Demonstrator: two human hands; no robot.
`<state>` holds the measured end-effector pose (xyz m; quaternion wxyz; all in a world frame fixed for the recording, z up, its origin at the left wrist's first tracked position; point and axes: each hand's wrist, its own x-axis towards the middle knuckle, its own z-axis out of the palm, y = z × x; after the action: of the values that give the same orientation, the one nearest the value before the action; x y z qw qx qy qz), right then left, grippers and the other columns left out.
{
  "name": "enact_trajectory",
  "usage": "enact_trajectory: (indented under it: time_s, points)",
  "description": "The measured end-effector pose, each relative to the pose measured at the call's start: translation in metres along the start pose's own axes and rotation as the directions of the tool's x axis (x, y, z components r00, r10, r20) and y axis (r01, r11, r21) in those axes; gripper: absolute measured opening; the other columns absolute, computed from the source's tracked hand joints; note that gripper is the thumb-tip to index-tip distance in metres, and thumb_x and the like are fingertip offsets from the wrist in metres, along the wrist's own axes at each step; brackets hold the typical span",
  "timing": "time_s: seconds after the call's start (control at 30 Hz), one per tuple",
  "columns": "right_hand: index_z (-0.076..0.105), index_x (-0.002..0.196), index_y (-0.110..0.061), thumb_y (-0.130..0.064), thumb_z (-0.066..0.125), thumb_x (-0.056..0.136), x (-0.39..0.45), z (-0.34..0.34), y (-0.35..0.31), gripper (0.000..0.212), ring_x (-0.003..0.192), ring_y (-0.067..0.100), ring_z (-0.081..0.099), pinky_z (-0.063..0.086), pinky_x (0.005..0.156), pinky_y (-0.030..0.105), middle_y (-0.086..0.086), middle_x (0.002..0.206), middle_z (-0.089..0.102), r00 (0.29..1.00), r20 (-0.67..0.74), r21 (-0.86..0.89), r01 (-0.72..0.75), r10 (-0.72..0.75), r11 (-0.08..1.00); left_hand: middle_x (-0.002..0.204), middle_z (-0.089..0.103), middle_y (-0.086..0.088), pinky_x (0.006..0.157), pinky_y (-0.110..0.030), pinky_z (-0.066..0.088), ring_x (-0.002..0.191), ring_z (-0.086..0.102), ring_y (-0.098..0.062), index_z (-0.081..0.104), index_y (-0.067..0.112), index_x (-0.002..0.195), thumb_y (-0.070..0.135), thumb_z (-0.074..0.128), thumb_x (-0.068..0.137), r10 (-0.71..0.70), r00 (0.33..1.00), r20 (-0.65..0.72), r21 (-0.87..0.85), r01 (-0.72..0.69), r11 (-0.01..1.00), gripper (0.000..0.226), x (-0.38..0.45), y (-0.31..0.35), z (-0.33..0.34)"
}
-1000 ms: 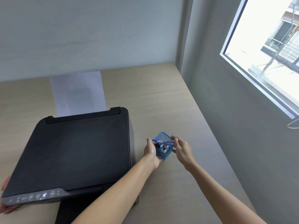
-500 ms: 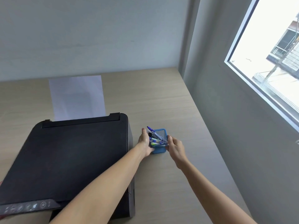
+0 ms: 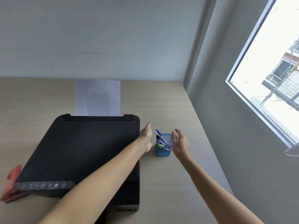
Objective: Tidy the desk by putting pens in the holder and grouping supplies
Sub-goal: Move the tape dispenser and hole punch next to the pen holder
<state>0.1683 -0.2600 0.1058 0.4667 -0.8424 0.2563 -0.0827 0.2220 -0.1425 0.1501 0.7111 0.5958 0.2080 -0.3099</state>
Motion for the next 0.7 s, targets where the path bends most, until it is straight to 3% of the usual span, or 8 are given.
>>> enact_trajectory:
  time_s: [0.07, 0.2, 0.33, 0.43, 0.5, 0.57, 0.6, 0.7]
  points:
    - [0.05, 0.132, -0.005, -0.024, 0.042, 0.098, -0.01, 0.006, -0.025, 0.039, 0.127, 0.032, 0.047, 0.033, 0.106, 0.038, 0.018, 0.135, 0.054, 0.997, -0.004, -0.002, 0.072, -0.072, 0.997, 0.161, 0.014, -0.015, 0.119, -0.046, 0.019, 0.15, 0.013, -0.03, 0.031, 0.009, 0.147, 0.043, 0.031, 0.1, 0.049, 0.998, 0.033, -0.029, -0.049, 0.998, 0.059, -0.022, 0.012, -0.026]
    - [0.052, 0.129, -0.018, -0.034, 0.042, 0.097, -0.037, 0.037, -0.08, 0.037, 0.112, 0.037, 0.056, 0.041, 0.097, 0.041, 0.02, 0.123, 0.062, 0.98, 0.061, -0.043, 0.19, -0.187, 0.981, 0.156, 0.026, -0.023, 0.118, -0.046, 0.027, 0.145, 0.026, -0.036, 0.034, 0.003, 0.146, 0.031, 0.037, 0.102, 0.184, 0.979, 0.087, -0.13, -0.172, 0.976, 0.052, -0.074, 0.033, -0.102]
    - [0.056, 0.124, -0.018, -0.032, 0.046, 0.095, -0.079, 0.095, -0.138, 0.034, 0.113, 0.033, 0.057, 0.042, 0.092, 0.036, 0.014, 0.122, 0.064, 0.926, 0.18, -0.025, 0.343, -0.333, 0.939, 0.122, 0.057, -0.018, 0.107, -0.041, 0.041, 0.115, 0.057, -0.029, 0.053, 0.002, 0.126, 0.02, 0.047, 0.099, 0.275, 0.96, -0.062, -0.142, -0.281, 0.949, 0.033, -0.113, 0.027, -0.217]
    - [0.056, 0.126, -0.019, -0.032, 0.047, 0.094, -0.119, 0.147, -0.174, 0.036, 0.111, 0.027, 0.057, 0.038, 0.084, 0.027, 0.009, 0.126, 0.062, 0.871, 0.307, 0.011, 0.399, -0.383, 0.917, 0.09, 0.062, -0.004, 0.088, -0.032, 0.048, 0.083, 0.064, -0.017, 0.06, 0.013, 0.095, 0.016, 0.05, 0.097, 0.297, 0.923, -0.247, -0.055, -0.319, 0.946, 0.011, -0.135, 0.005, -0.306]
    - [0.055, 0.127, -0.02, -0.031, 0.048, 0.094, -0.147, 0.187, -0.196, 0.035, 0.102, 0.02, 0.056, 0.037, 0.082, 0.025, 0.006, 0.124, 0.063, 0.826, 0.388, 0.042, 0.427, -0.409, 0.903, 0.089, 0.064, -0.004, 0.078, -0.027, 0.049, 0.075, 0.063, -0.012, 0.058, 0.019, 0.08, 0.017, 0.052, 0.095, 0.3, 0.868, -0.396, 0.03, -0.315, 0.949, 0.016, -0.148, -0.015, -0.365]
    - [0.056, 0.126, -0.019, -0.028, 0.05, 0.094, -0.172, 0.224, -0.213, 0.034, 0.102, 0.017, 0.057, 0.04, 0.084, 0.026, 0.005, 0.121, 0.064, 0.782, 0.453, 0.069, 0.449, -0.429, 0.891, 0.105, 0.067, -0.008, 0.079, -0.031, 0.051, 0.086, 0.067, -0.017, 0.061, 0.019, 0.085, 0.019, 0.056, 0.091, 0.319, 0.789, -0.524, 0.19, -0.258, 0.947, 0.008, -0.154, -0.038, -0.417]
    - [0.057, 0.124, -0.018, -0.026, 0.051, 0.093, -0.184, 0.242, -0.22, 0.032, 0.103, 0.018, 0.058, 0.041, 0.086, 0.026, 0.005, 0.119, 0.065, 0.759, 0.486, 0.082, 0.454, -0.433, 0.887, 0.115, 0.067, -0.011, 0.088, -0.035, 0.05, 0.099, 0.066, -0.023, 0.063, 0.016, 0.098, 0.019, 0.057, 0.09, 0.335, 0.747, -0.574, 0.306, -0.184, 0.934, 0.01, -0.157, -0.05, -0.44]
    - [0.058, 0.123, -0.015, -0.02, 0.052, 0.092, -0.219, 0.299, -0.236, 0.032, 0.11, 0.023, 0.059, 0.045, 0.092, 0.031, 0.008, 0.122, 0.064, 0.691, 0.603, 0.08, 0.446, -0.399, 0.892, 0.137, 0.05, -0.016, 0.104, -0.038, 0.041, 0.13, 0.046, -0.031, 0.049, 0.008, 0.134, 0.022, 0.059, 0.088, 0.377, 0.616, -0.692, 0.559, 0.127, 0.819, 0.049, -0.166, -0.084, -0.502]
